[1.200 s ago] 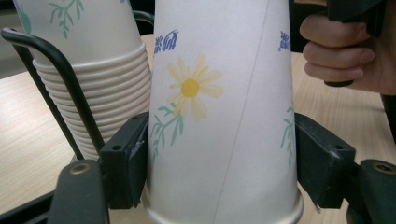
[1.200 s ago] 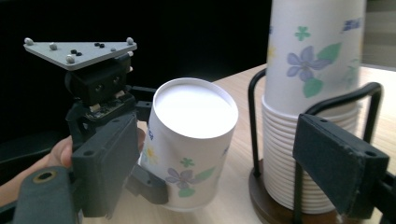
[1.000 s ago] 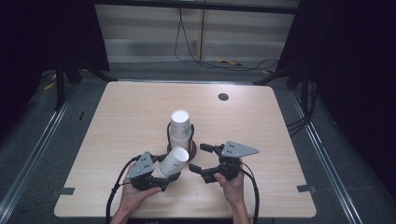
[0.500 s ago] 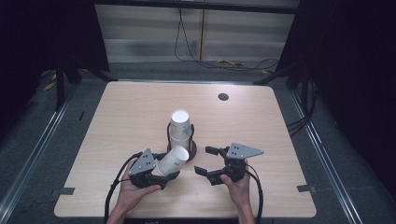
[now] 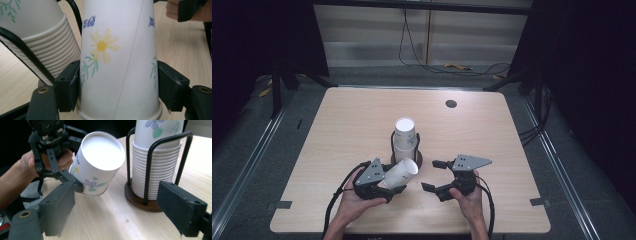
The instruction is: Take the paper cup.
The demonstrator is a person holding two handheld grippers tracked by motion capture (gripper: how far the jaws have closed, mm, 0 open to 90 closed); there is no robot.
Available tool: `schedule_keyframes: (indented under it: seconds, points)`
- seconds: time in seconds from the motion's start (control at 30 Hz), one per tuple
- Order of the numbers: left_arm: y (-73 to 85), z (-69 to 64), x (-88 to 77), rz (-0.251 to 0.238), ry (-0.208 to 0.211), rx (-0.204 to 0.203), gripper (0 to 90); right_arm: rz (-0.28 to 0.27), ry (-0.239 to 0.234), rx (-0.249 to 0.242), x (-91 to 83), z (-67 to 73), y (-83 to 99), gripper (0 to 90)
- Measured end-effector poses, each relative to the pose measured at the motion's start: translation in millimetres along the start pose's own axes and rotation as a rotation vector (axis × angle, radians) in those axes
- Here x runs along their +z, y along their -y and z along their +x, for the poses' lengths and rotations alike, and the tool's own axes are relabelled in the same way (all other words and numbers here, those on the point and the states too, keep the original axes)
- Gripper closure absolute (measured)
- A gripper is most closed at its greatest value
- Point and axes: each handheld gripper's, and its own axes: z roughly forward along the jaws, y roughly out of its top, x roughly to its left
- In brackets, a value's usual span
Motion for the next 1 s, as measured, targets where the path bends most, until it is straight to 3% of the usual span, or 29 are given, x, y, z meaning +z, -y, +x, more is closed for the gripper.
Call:
schedule_keyframes:
  seconds: [0.23,0.47,0.53,0.67,0.73,1.0]
  points:
    - [-3.3,3.1,-0.2,0.014,0.020,0.004,29.0,0.044,-0.012,-0.012,-1.0,-0.4,-4.5,14.7]
    - [-7.6,2.3,1.8,0.100,0.045,0.066,29.3,0.085,-0.021,-0.009,2.1,-1.0,-5.0,15.2]
    - [-9.1,2.5,2.2,0.113,0.037,0.064,29.3,0.104,-0.020,-0.012,3.5,0.1,-5.2,15.3]
    - [-12.6,2.8,4.9,0.148,0.050,0.093,29.4,0.147,-0.027,-0.019,8.1,0.9,-4.7,15.7]
    - [-16.8,2.5,6.9,0.175,0.035,0.110,29.4,0.174,-0.029,-0.026,10.3,1.8,-5.2,17.1]
    - [-25.0,0.6,13.2,0.242,0.070,0.163,29.4,0.191,-0.056,-0.032,8.4,0.8,-12.8,26.0]
